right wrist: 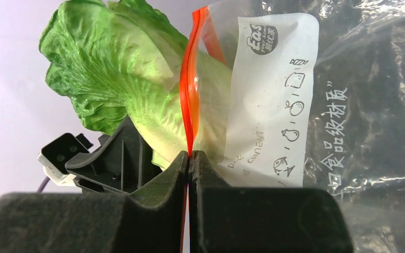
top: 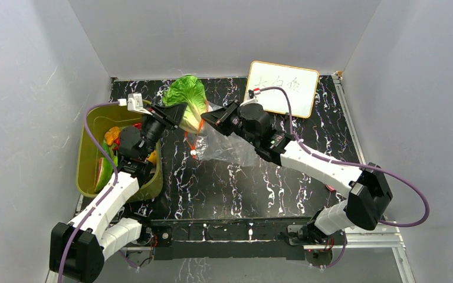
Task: Place the food in the zip-top bag and seal the zipper
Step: Place the fake vegetable in the zipper food storage bag.
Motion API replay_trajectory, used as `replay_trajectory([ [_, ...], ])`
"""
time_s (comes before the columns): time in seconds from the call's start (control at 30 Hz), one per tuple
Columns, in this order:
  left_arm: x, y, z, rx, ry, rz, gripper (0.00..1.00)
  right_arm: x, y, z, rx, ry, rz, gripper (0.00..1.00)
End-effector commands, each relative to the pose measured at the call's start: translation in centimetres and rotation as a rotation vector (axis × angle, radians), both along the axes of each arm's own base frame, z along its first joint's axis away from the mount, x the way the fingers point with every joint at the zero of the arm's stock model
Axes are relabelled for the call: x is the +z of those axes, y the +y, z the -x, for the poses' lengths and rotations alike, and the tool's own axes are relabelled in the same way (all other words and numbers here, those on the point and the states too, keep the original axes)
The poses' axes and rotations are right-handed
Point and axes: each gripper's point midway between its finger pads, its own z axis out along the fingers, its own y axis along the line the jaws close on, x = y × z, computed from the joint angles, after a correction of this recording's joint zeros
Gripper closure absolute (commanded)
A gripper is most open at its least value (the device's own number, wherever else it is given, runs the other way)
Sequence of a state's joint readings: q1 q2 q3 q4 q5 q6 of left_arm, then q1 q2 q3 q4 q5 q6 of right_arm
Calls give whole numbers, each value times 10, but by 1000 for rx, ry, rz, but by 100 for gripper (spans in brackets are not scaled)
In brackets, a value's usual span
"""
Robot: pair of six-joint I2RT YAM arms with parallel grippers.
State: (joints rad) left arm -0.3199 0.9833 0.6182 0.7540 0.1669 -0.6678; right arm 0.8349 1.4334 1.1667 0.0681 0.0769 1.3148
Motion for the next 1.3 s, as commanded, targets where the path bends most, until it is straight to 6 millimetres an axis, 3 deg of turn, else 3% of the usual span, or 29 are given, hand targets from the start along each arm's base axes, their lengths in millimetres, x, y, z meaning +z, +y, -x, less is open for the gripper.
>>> replay_trajectory([
  [0.0, 45, -4, 22, -70, -57, 195, 96, 34, 0, 3, -4, -72, -166, 100],
  [0.17, 25, -1, 24, -45, -117, 158, 93, 45, 3, 6, 15, -57, -289, 100],
  [0.33, 9, -11, 28, -93, -137, 66, 94, 83, 4, 2, -9, -102, -390, 100],
  [0.4, 15, -11, 32, -102, -139, 92, 94, 85, 6, -5, -29, -109, -374, 100],
  [0.47, 42, -1, 40, -114, -34, 337, 93, 56, 3, 0, -20, -107, -344, 100],
  [0.53, 55, -4, 46, -155, -23, 394, 92, 45, -6, 2, -43, -119, -345, 100],
  [0.7, 36, -13, 47, -193, 94, 370, 91, 63, -7, 4, -33, -171, -388, 100],
  [0.83, 24, -12, 50, -176, 178, 359, 79, 95, -15, 15, -13, -306, -427, 100],
  [0.93, 40, -17, 58, -226, 169, 342, 70, 119, -23, 25, -6, -428, -400, 100],
  [1.07, 60, -25, 69, -296, 151, 327, 58, 125, -34, 30, -36, -490, -380, 100],
  [1.17, 63, -29, 78, -336, 83, 281, 45, 130, -42, 31, -66, -537, -379, 100],
  [1.27, 57, -30, 79, -332, 46, 213, 40, 138, -45, 33, -76, -584, -392, 100],
])
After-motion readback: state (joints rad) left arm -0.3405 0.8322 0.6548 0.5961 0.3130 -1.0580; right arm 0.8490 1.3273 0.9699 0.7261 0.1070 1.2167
